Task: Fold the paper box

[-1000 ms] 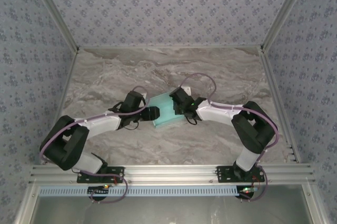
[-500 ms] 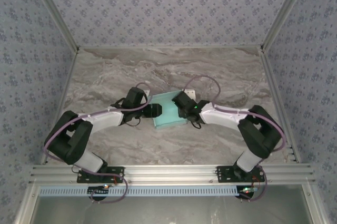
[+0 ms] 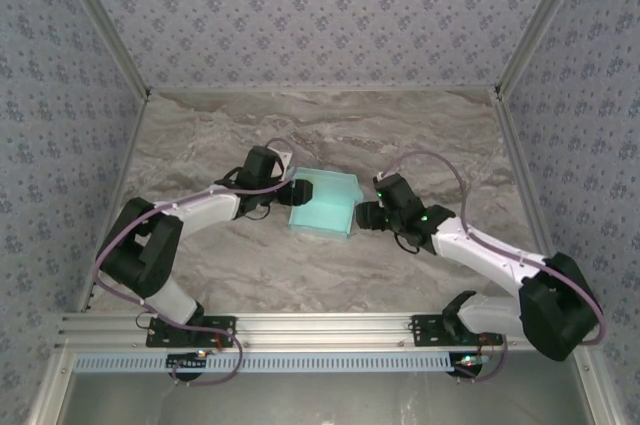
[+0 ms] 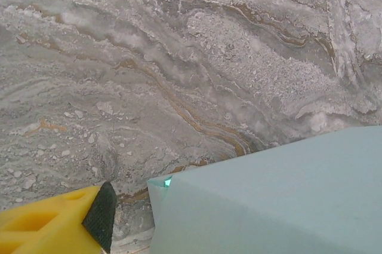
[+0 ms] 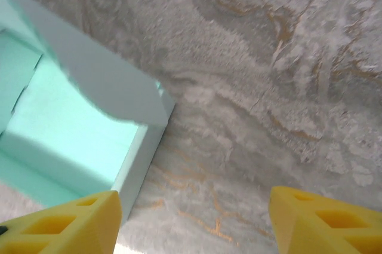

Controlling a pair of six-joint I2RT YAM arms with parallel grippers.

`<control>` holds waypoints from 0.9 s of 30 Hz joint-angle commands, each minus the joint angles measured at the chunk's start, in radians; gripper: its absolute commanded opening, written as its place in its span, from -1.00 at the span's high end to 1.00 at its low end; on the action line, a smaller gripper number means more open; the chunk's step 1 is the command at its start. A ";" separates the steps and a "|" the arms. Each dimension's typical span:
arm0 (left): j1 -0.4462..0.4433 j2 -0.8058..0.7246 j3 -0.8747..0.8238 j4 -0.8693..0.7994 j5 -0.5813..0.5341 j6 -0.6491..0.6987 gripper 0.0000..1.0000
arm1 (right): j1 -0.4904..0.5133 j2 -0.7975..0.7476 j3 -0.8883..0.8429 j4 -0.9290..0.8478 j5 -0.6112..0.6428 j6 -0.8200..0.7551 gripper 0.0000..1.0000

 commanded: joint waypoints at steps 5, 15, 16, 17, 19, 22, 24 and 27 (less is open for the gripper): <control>0.008 -0.180 -0.076 -0.066 -0.008 0.042 -0.59 | -0.068 -0.080 -0.013 0.071 -0.242 -0.218 -0.37; 0.010 -0.332 -0.121 -0.046 -0.104 0.139 -0.67 | -0.143 0.044 0.070 0.101 -0.401 -0.269 -0.22; 0.009 -0.319 -0.112 -0.036 -0.092 0.153 -0.64 | -0.143 0.056 0.080 0.102 -0.404 -0.269 -0.21; 0.009 -0.303 -0.105 -0.024 -0.084 0.159 -0.61 | -0.143 0.069 0.087 0.104 -0.406 -0.268 -0.20; 0.010 -0.277 -0.086 -0.014 -0.074 0.168 -0.54 | -0.143 0.090 0.101 0.109 -0.411 -0.265 -0.16; 0.010 -0.245 -0.060 -0.020 -0.061 0.175 -0.35 | -0.143 0.127 0.128 0.108 -0.399 -0.256 -0.08; 0.010 -0.227 -0.040 -0.036 -0.046 0.176 -0.11 | -0.143 0.149 0.148 0.100 -0.394 -0.251 -0.04; 0.009 -0.205 -0.019 -0.044 0.003 0.156 0.09 | -0.146 0.187 0.177 0.095 -0.424 -0.231 0.11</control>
